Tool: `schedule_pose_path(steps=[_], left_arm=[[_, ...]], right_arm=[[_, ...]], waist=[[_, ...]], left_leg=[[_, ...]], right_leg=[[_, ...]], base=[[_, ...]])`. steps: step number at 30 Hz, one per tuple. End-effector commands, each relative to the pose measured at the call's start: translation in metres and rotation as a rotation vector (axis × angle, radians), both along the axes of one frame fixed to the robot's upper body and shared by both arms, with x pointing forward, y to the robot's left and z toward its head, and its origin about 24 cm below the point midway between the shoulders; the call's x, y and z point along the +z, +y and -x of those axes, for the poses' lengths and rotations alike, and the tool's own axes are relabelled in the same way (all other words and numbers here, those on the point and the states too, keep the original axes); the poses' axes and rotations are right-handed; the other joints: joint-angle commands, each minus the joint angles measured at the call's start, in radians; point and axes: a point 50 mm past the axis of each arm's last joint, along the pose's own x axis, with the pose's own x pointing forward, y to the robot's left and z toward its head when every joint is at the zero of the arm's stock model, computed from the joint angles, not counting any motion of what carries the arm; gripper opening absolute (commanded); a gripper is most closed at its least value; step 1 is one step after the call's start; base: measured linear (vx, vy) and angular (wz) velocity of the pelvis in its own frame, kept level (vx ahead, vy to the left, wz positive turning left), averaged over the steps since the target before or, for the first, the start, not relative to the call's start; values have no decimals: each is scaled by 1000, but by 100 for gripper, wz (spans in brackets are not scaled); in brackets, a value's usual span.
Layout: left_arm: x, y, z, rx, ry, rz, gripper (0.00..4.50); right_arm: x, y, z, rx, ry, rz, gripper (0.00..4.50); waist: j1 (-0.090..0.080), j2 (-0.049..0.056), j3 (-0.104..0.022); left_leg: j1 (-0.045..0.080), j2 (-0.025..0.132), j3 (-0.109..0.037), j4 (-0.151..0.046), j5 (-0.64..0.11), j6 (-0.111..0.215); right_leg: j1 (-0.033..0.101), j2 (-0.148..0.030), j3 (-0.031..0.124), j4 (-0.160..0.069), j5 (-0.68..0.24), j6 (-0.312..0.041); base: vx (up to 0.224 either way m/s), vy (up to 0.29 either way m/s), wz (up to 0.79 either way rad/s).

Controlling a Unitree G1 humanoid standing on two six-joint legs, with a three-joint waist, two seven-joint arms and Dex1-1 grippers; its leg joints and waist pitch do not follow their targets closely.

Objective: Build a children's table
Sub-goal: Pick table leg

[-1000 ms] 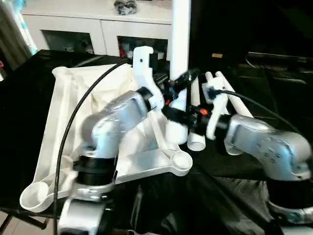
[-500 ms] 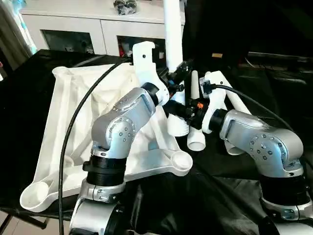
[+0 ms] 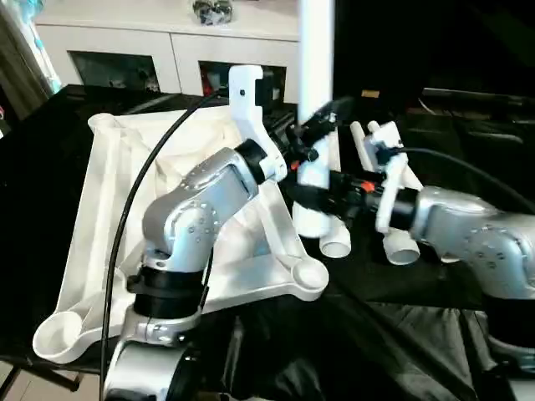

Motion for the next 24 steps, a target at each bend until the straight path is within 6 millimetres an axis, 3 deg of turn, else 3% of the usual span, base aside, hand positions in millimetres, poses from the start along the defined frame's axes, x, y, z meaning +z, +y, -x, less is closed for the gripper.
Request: schedule_pose_path(steps=[1,5,12,15,17,24], left_arm=[[5,-5,10,-87,-38,12,190],[3,-7,13,-124,-42,9,190],[3,-5,11,-112,-27,25,190],[9,-2,12,-125,-22,61,260],[13,-3,12,-125,-42,63,277],[23,1,1,-16,-46,86,338]], right_arm=[[4,-7,-1,8,8,-18,333],[5,-9,-1,31,12,-28,333],[3,-9,-1,46,23,-31,268],[0,-8,-2,29,31,-18,252],[-3,-8,-3,16,36,-11,221],[-5,-5,-1,22,36,-11,196]], waist=[[1,-16,-88],[0,-18,-87],[1,-19,-88],[1,-20,-89],[1,-20,-89],[2,-21,-88]], left_leg=[[13,31,-5,-63,-104,4],[14,32,-4,-64,-109,1],[13,32,-5,-63,-95,3],[12,30,-4,-62,-88,3],[13,31,-4,-62,-87,4],[13,30,-4,-63,-96,-3]], right_leg=[[55,-47,25,-72,-163,-200],[55,-47,25,-74,-180,-200],[55,-46,25,-73,-175,-197],[56,-46,25,-70,-163,-201],[55,-46,25,-72,-169,-203],[56,-47,25,-75,-190,-190]], base=[[0,0,0],[0,0,0],[0,0,0],[0,0,0],[0,0,0],[0,0,0]])
